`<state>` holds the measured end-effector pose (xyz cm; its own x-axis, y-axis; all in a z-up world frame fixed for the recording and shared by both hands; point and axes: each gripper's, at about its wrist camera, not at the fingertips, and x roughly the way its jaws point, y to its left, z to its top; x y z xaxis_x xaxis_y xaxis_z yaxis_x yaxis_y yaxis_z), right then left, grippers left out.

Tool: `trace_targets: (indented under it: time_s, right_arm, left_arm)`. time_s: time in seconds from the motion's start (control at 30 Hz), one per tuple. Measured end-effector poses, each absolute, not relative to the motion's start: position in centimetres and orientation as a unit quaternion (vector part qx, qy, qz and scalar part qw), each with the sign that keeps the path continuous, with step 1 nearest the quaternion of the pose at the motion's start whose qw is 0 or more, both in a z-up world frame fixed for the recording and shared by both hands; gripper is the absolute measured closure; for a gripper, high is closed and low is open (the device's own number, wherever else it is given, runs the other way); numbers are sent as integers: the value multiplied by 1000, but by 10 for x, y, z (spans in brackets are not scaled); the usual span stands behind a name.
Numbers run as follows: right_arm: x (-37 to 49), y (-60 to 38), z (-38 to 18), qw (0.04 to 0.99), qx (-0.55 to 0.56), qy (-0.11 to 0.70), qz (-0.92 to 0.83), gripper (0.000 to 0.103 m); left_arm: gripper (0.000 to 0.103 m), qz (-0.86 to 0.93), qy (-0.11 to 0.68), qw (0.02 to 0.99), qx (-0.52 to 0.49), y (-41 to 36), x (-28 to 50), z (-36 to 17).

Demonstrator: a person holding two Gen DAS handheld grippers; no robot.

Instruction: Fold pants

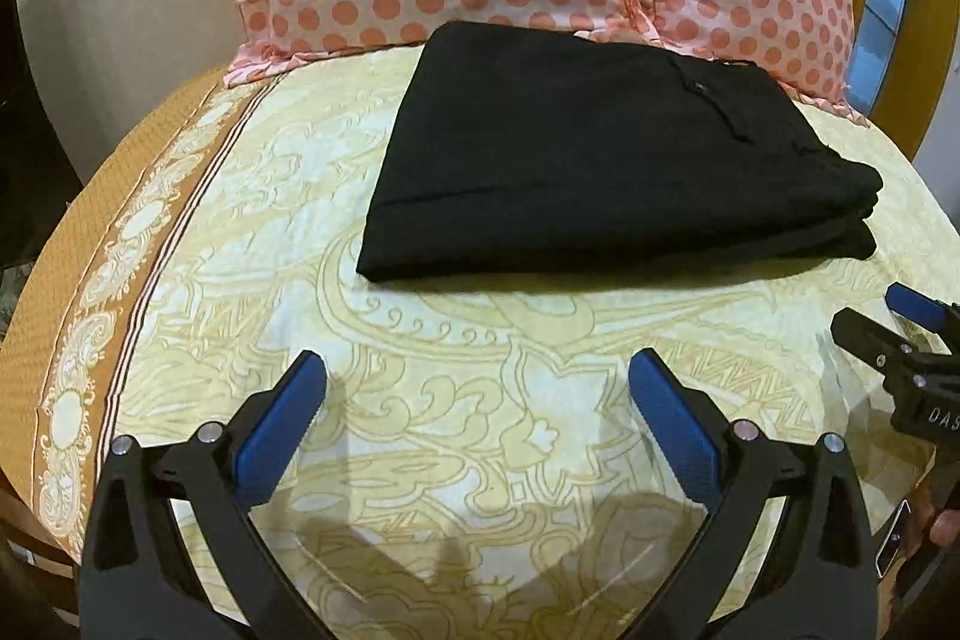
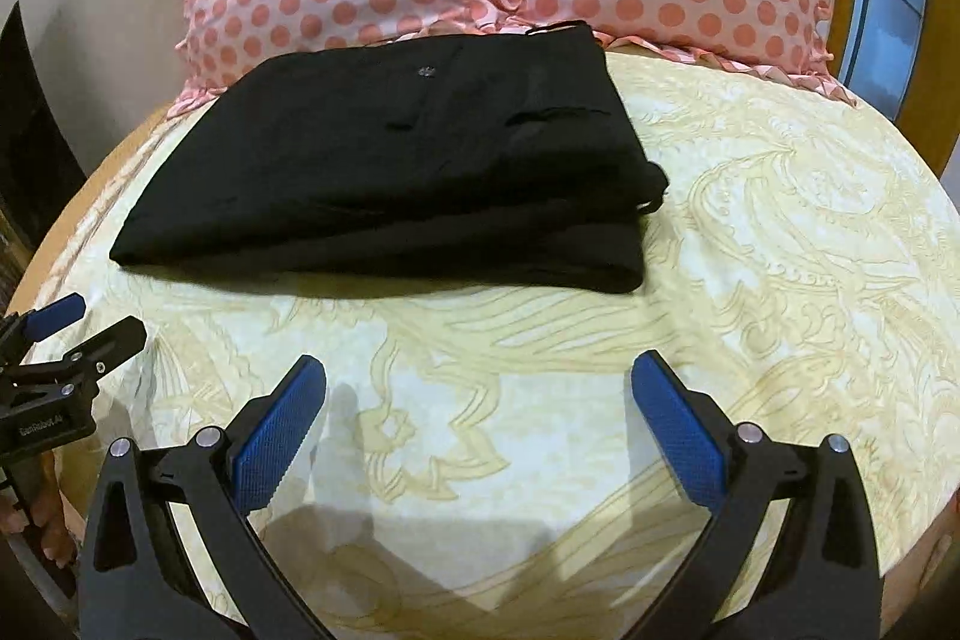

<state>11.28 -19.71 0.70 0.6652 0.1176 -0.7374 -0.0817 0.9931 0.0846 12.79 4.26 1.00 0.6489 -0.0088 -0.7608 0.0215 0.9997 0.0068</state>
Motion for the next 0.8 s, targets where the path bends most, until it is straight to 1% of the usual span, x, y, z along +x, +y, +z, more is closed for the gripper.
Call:
trace_targets:
  time_s: [0.4,0.8]
  right_arm:
    - [107,-185,4,916,-12,399,45,1]
    - [103,-187,2,923,-7,382,37,1]
  left_arm:
    - [2,-6,423,906,9,44,130,5]
    - [2,-9,420,907,11,43,128,4]
